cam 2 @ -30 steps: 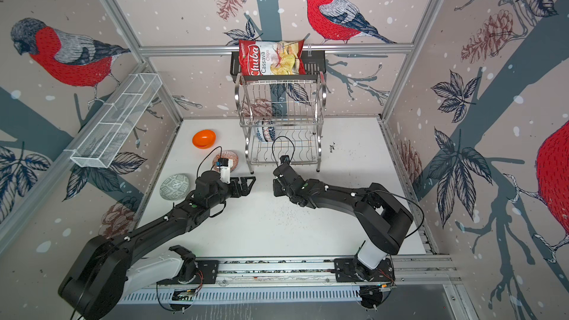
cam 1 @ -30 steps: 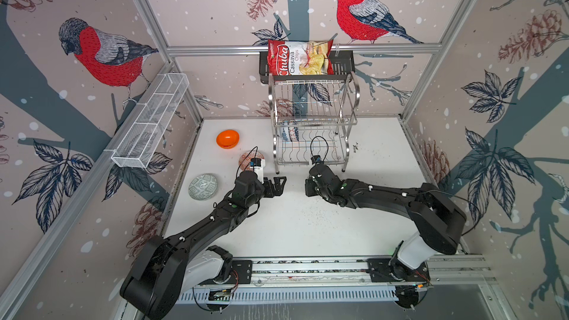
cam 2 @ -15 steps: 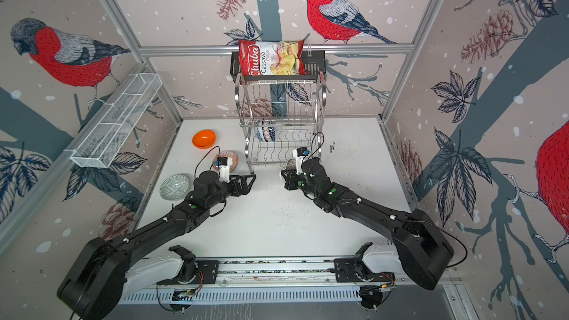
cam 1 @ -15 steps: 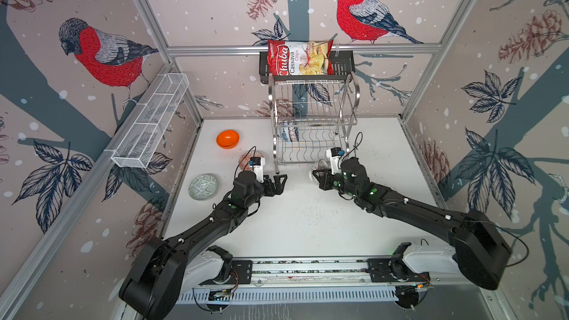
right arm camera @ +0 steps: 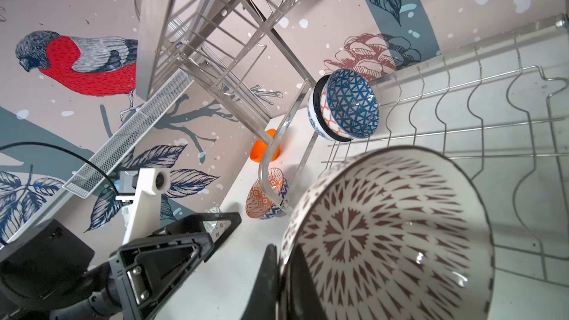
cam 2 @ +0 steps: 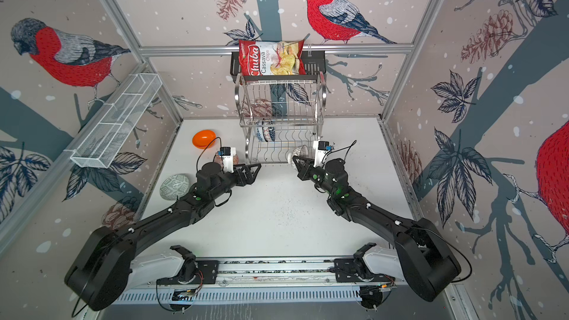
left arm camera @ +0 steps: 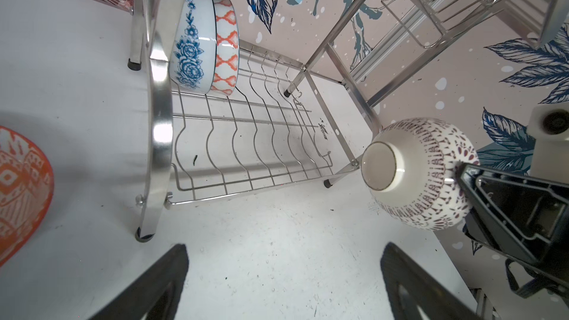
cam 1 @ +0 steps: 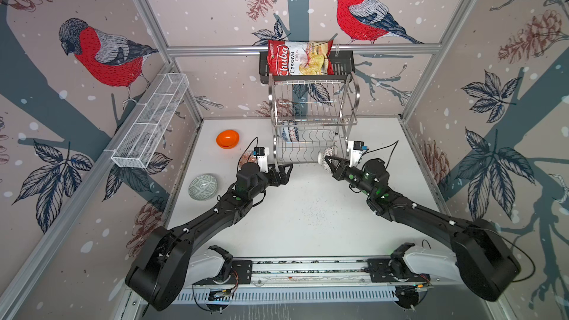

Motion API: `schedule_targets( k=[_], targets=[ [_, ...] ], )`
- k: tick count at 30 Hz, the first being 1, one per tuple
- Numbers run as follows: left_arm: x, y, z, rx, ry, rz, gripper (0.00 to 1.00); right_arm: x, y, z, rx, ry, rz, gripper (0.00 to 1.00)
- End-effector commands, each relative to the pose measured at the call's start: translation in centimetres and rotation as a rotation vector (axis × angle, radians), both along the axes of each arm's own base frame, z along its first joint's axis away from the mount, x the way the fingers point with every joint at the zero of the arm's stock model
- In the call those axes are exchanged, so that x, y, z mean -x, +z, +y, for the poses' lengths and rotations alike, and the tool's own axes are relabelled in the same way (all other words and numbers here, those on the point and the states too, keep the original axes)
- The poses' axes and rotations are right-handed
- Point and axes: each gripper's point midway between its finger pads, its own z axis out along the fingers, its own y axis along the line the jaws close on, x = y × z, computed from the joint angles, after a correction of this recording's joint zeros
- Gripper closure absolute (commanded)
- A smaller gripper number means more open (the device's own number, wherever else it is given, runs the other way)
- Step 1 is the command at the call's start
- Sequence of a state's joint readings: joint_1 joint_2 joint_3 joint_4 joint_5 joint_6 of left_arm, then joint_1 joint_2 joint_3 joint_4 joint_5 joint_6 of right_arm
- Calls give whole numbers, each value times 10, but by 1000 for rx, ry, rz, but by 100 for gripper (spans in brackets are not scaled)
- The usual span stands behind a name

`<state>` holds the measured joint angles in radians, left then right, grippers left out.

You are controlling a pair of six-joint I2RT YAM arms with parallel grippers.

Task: Load the bowls into the dish rack
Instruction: 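Lift the white bowl with the right gripper and tilt it on edge, then carry the white bowl with the right gripper into the rack's lower tier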

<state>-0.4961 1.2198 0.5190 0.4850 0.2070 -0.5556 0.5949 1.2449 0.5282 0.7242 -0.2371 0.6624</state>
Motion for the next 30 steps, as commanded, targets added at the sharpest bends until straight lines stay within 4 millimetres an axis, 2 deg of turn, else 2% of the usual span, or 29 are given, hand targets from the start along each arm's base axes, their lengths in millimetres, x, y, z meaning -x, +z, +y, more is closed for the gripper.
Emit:
schedule_targets(
  k=[1, 5, 14, 30],
  targets=[
    [-4, 10, -9, -4, -32, -78, 2, -2, 37, 8, -129, 44, -117, 100],
    [-3, 6, -12, -11, -55, -80, 2, -10, 38, 18, -155, 79, -116, 100],
    [2, 7, -10, -24, -50, -94, 2, -32, 43, 23, -308, 107, -99, 100],
    [-1, 5, -8, -44, -33, -83, 2, -80, 24, 54, -449, 153, 7, 100]
  ],
)
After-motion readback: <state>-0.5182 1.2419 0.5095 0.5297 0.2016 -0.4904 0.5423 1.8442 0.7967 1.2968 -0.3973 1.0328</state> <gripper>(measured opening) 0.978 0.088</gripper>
